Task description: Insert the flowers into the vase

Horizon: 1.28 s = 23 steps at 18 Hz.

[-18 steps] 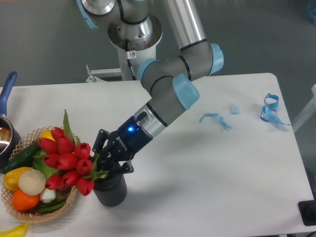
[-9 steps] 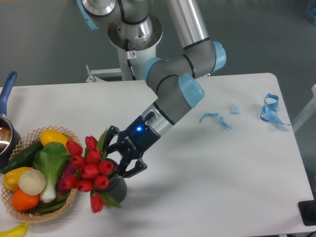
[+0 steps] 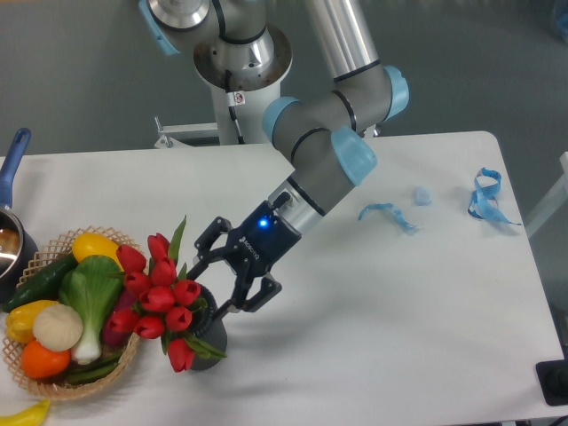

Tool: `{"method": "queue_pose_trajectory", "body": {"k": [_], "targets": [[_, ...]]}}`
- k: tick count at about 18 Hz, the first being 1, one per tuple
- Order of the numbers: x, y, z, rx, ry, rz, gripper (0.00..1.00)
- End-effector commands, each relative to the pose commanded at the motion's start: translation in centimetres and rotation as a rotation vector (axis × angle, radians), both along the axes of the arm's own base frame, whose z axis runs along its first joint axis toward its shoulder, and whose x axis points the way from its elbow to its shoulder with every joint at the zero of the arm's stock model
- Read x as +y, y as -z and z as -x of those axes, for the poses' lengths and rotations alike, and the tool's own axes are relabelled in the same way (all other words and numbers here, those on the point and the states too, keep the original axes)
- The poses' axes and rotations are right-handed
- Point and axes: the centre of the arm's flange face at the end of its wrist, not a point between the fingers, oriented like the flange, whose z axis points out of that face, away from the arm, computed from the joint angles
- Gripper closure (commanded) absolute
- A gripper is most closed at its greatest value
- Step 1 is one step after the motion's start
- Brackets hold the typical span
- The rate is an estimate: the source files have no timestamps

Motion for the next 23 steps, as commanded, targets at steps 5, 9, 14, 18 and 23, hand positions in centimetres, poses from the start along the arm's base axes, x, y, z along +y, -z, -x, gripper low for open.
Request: {"method": "queue_pose_trajectory", "body": {"k": [5,9,14,18,23], "targets": [[-2.5,-1.3,2.8,0.017,-0.063,-0.014,0.00],[-4.7,-2.6,5.5,0.042,-0.119,-0.026,0.00],[-7.3,-3.7,8.7,0.066,-0.187,-0.027,0.00],[-9.7,-3.9,10.6,0.085,-0.246,-0.003,0.00],[-11.4,-3.3,11.5,0.243,-0.354,0.257,0.00]]}}
